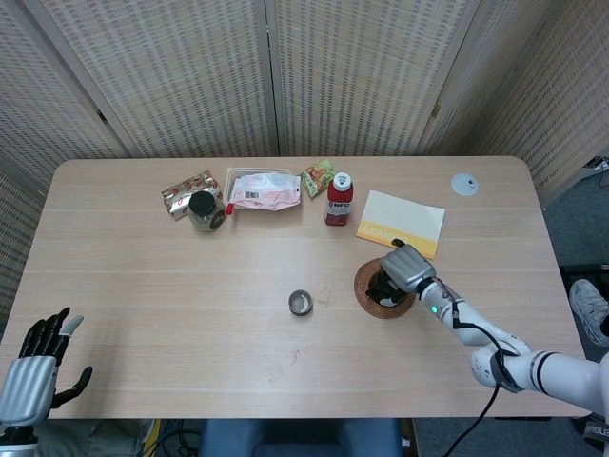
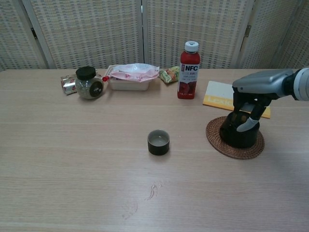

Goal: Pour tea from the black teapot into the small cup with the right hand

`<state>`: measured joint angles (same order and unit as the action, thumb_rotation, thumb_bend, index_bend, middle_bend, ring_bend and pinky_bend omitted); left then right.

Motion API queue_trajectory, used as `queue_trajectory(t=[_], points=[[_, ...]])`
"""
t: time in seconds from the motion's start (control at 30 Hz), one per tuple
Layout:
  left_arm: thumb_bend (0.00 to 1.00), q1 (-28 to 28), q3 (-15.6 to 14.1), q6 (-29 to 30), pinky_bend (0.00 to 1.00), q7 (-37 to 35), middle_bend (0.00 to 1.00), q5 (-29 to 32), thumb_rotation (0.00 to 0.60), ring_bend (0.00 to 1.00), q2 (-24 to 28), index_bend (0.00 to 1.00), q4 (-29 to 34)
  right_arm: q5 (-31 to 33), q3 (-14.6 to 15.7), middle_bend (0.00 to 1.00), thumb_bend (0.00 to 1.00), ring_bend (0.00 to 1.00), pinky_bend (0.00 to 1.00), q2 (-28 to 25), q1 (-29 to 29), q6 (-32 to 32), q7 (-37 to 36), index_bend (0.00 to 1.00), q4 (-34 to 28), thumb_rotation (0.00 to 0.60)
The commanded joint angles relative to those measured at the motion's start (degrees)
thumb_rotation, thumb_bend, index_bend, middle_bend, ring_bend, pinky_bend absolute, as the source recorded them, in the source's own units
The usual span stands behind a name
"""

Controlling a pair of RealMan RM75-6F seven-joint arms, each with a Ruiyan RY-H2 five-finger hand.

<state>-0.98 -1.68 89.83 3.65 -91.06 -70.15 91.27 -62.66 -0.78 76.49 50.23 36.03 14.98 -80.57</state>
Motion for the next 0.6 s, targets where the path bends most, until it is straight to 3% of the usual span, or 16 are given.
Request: queue_trajectory(t=[0.03,0.4,0.6], points=[[0.33,-0.05,-0.03,0.04,0.0,-0.1,0.0,0.02,0.6,0.0,0.0,0.1,-0.08,0.64,0.13,0.79,0.0,0.66,0.13,-0.05,0.13,0.02,0.85,0.81,-0.36,0.416],[0.33,-0.11,0.01,0.19,0.0,-0.72,0.0,0.02,0.6,0.0,0.07,0.1,-0.41,3.13,0.31,0.56,0.0,0.48,0.13,-0.27,0.54,0.82,3.96,0.57,-2.17,0.416],[0.33,-0.16,0.04,0.27,0.0,-1.2,0.0,0.05,0.6,0.0,0.1,0.1,-0.71,4.86,0.32,0.35,0.0,0.25,0.13,-0.49,0.64,1.81,5.5,0.29,-3.13,0.415]])
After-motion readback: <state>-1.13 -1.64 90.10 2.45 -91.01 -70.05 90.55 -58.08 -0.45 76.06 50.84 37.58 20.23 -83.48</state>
